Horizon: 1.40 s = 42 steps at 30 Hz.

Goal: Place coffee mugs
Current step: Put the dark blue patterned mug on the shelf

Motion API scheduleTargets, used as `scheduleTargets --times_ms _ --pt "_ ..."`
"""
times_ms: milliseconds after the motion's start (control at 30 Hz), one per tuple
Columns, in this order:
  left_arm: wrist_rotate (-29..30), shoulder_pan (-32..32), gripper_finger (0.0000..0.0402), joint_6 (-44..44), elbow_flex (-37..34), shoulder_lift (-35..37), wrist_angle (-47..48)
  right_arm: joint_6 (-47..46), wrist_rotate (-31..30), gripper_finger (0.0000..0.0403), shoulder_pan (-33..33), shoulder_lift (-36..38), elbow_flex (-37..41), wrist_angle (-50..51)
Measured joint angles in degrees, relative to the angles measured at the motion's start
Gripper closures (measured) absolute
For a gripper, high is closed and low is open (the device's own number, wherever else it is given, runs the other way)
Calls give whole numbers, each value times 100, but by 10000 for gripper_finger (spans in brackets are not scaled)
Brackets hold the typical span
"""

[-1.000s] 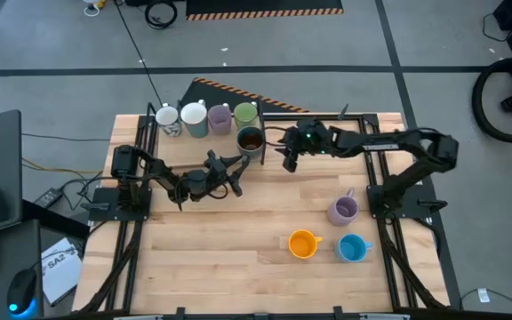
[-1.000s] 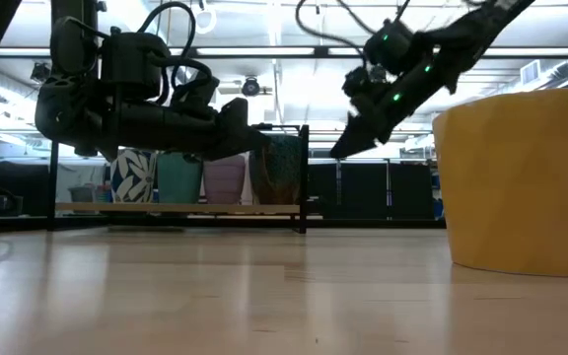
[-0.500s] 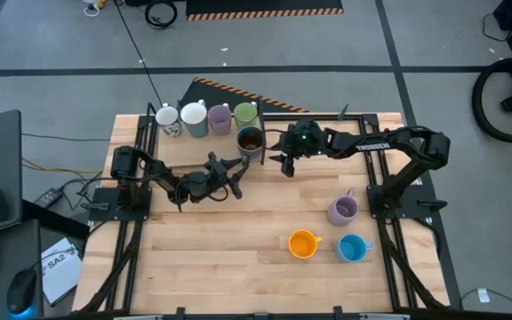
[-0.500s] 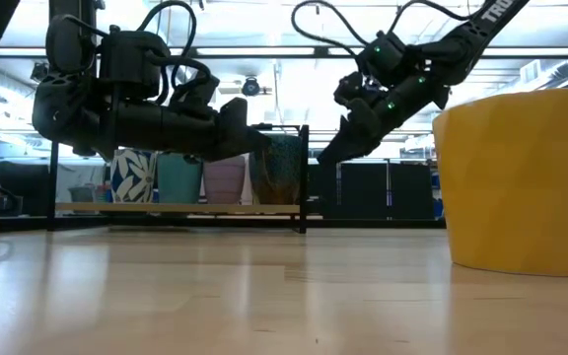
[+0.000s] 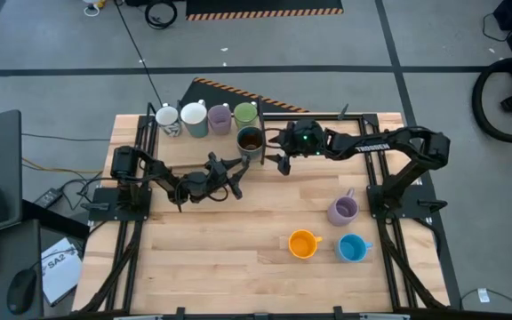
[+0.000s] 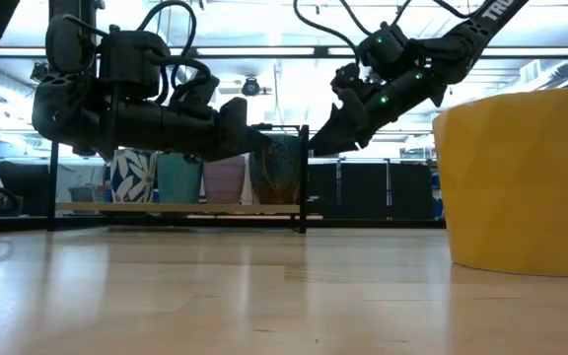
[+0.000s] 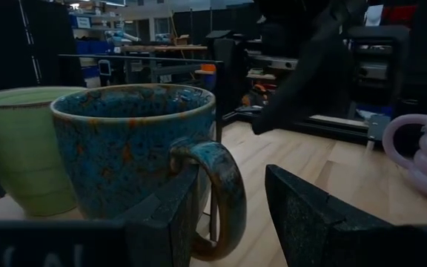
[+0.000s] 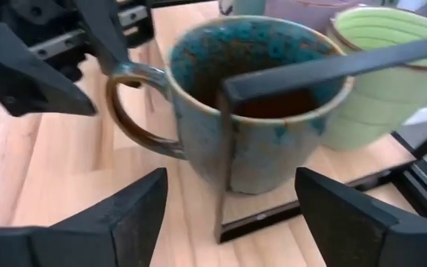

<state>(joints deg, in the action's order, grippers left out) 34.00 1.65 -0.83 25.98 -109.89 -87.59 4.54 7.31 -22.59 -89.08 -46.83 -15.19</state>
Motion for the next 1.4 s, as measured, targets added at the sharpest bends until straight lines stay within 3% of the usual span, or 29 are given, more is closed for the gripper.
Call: scheduleTargets --times_ms 533,1200,1400 --pt "-186 -1 242 -148 -2 0 17 -133 321 98 13 -835 -2 -818" --pt "-239 -26 242 -328 -2 2 44 -140 278 98 9 -833 -2 -1165" --pt "203 -161 242 174 -11 66 31 -192 269 98 -32 -827 -4 -1004"
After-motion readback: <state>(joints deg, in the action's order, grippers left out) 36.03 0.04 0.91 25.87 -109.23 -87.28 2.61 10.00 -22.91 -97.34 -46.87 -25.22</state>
